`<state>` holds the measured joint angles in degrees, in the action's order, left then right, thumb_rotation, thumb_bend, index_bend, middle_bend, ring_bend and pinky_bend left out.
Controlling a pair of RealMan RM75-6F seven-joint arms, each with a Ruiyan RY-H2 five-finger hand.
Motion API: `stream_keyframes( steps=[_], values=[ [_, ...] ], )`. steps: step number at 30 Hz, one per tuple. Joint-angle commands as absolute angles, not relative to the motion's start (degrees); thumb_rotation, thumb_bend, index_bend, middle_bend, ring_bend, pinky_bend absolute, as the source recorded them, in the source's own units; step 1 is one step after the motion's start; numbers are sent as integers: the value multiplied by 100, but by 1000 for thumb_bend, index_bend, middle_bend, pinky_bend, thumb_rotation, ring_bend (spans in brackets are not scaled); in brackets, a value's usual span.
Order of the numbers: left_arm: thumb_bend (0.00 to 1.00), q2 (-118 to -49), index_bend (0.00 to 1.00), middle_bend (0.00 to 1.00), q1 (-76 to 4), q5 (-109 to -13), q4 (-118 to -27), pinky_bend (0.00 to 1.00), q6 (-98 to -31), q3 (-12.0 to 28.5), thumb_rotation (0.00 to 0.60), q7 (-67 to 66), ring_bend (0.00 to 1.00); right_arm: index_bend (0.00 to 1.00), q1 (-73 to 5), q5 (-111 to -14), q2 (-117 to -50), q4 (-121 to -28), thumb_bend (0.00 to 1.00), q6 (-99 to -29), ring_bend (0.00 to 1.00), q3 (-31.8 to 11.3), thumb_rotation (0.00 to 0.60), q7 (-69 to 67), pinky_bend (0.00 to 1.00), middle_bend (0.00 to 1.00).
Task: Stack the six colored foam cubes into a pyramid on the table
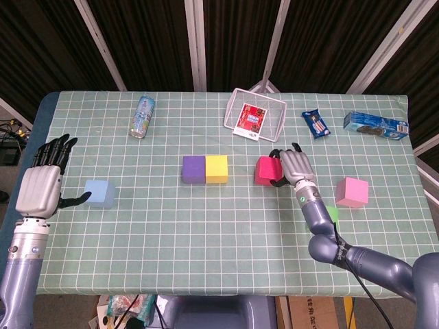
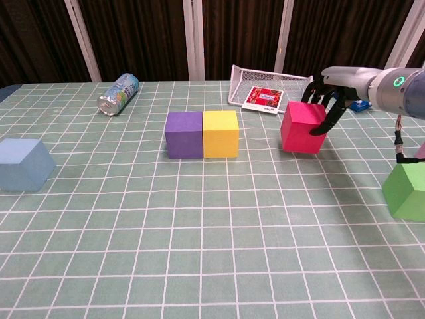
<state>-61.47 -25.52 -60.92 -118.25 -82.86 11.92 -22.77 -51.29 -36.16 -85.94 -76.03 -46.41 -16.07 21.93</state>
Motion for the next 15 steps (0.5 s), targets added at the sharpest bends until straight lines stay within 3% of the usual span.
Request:
stream_keyframes(
  steps=[1, 15],
  values=[
    [46, -6144, 0, 0, -2546, -6100, -11825, 34, -8284, 1200, 600, -2284, 0, 408, -5201, -3641, -8562, -7598, 243, -4554, 295, -1617, 600, 2223, 0, 407],
    [46, -6170, 0, 0, -2534, -6094, -11826, 33, -8267, 1261, 600, -2329, 0, 409, -5640, -4079, -8760, -6967, 242, -3847, 295, -1581, 600, 2068, 0, 407]
  ],
)
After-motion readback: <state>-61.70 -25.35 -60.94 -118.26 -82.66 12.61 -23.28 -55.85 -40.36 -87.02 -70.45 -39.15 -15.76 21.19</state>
